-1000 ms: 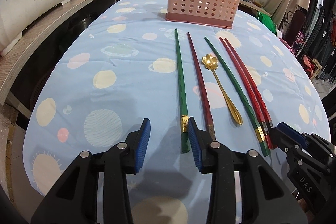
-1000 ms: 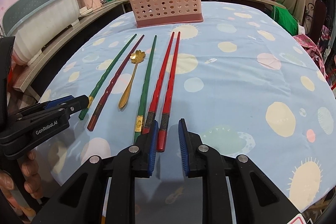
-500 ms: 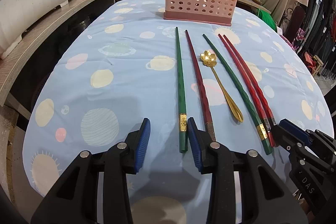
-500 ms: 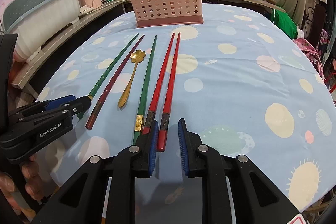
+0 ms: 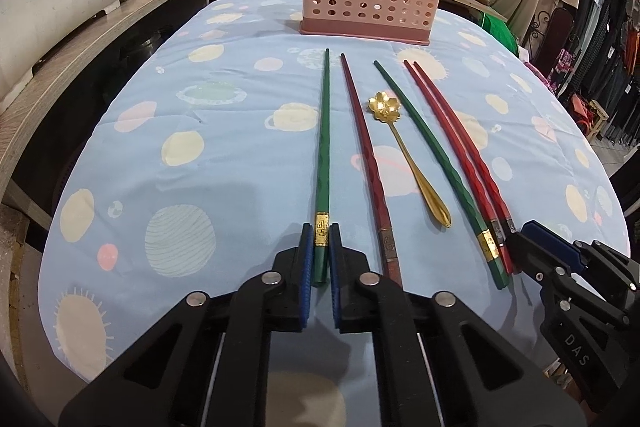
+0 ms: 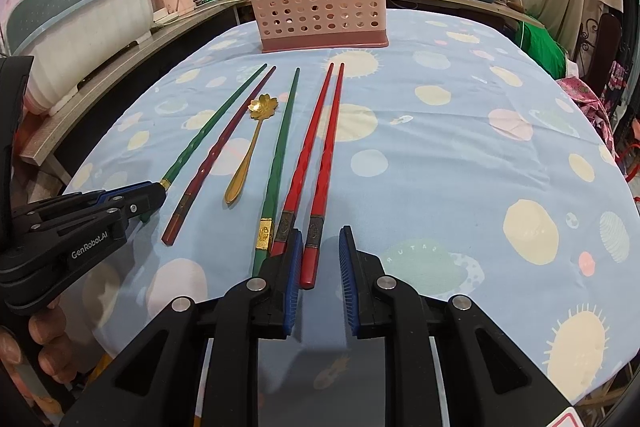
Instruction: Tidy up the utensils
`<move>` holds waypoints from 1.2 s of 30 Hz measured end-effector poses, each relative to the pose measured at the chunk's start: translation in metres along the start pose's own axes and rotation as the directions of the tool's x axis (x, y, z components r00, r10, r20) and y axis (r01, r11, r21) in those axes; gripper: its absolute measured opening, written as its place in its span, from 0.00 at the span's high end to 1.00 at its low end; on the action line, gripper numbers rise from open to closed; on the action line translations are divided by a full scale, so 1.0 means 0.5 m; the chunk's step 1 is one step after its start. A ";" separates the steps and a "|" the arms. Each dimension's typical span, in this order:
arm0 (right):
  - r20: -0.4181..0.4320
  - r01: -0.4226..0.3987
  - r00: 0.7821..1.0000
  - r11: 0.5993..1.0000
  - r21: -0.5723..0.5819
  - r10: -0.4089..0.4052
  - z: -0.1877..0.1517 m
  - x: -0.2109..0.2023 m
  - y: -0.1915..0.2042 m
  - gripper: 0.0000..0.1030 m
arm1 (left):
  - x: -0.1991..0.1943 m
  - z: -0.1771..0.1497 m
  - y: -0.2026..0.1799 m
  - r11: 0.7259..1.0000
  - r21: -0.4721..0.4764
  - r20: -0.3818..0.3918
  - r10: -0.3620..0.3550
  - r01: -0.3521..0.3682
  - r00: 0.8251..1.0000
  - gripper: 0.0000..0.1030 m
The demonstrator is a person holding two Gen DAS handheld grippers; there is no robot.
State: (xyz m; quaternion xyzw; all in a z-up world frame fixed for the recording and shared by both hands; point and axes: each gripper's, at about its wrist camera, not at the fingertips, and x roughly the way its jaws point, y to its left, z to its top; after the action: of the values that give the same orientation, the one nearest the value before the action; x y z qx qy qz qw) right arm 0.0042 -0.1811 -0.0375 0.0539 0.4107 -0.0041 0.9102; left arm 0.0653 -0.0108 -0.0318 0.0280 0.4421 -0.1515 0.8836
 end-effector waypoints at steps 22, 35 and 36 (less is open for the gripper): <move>0.050 -0.041 0.998 0.996 0.084 0.037 0.038 -0.045 -0.048 0.93 | -0.045 0.033 0.012 0.998 -0.046 0.004 -0.037 0.037 0.999 0.93; 0.192 -0.063 0.981 0.991 0.121 0.038 0.130 -0.135 -0.092 0.93 | -0.124 0.115 0.029 0.996 -0.067 0.101 -0.051 0.058 0.994 0.93; 0.202 -0.067 0.978 0.990 0.124 0.041 0.138 -0.140 -0.095 0.93 | -0.132 0.127 0.031 0.996 -0.066 0.113 -0.048 0.056 0.992 0.93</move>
State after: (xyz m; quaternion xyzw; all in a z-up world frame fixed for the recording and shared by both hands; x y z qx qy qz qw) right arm 0.0071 -0.2380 0.0558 0.1238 0.3148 -0.0114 0.9410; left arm 0.0816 0.0083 0.0575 -0.0224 0.3978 -0.1604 0.9031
